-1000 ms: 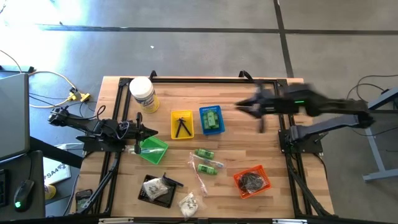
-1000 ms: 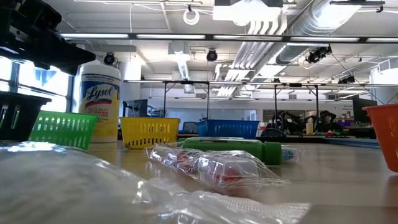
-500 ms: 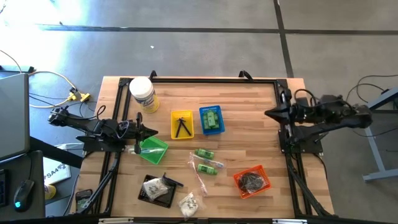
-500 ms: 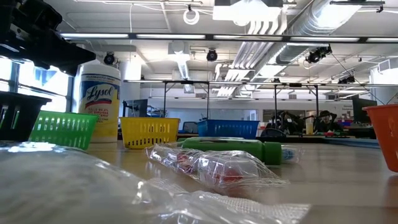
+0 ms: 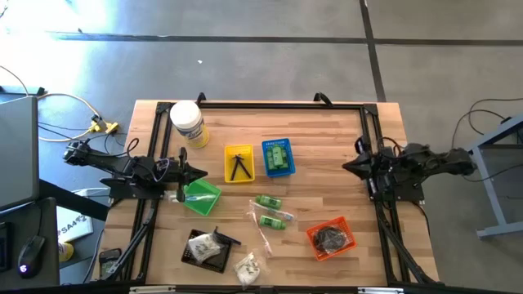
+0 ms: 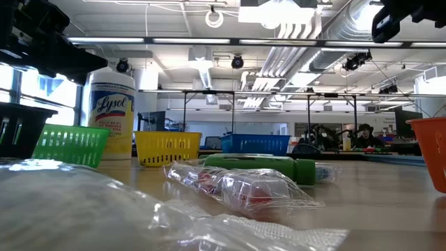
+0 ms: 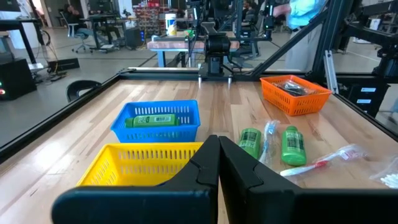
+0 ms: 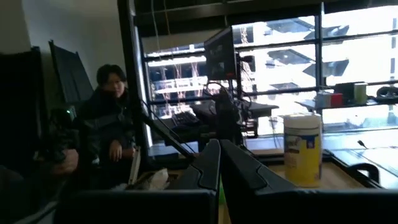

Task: Pick & Place Travel size toiletries
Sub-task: Put the razor into the yellow bin

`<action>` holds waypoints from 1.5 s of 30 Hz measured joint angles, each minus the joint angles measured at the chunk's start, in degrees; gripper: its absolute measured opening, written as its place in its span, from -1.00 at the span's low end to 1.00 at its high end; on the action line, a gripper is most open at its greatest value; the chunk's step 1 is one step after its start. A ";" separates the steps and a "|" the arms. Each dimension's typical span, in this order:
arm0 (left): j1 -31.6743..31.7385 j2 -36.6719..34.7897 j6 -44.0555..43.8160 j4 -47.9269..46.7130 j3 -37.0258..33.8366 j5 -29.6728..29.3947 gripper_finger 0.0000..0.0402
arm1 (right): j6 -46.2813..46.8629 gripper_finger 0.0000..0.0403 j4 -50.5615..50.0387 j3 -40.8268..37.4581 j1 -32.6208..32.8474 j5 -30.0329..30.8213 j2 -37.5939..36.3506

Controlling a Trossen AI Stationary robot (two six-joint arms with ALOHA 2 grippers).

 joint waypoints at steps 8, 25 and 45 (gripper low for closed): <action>0.00 0.00 0.00 0.11 0.00 -0.04 -1.00 | -1.33 -0.98 0.63 -6.25 0.01 -3.79 0.00; 0.00 0.02 1.68 -0.74 0.13 -0.04 -1.00 | -0.10 -0.98 2.44 -14.24 -1.58 -7.89 0.46; 0.00 8.02 3.06 0.89 9.25 2.78 -1.00 | 0.82 -0.98 2.05 -14.35 -1.60 -7.85 0.78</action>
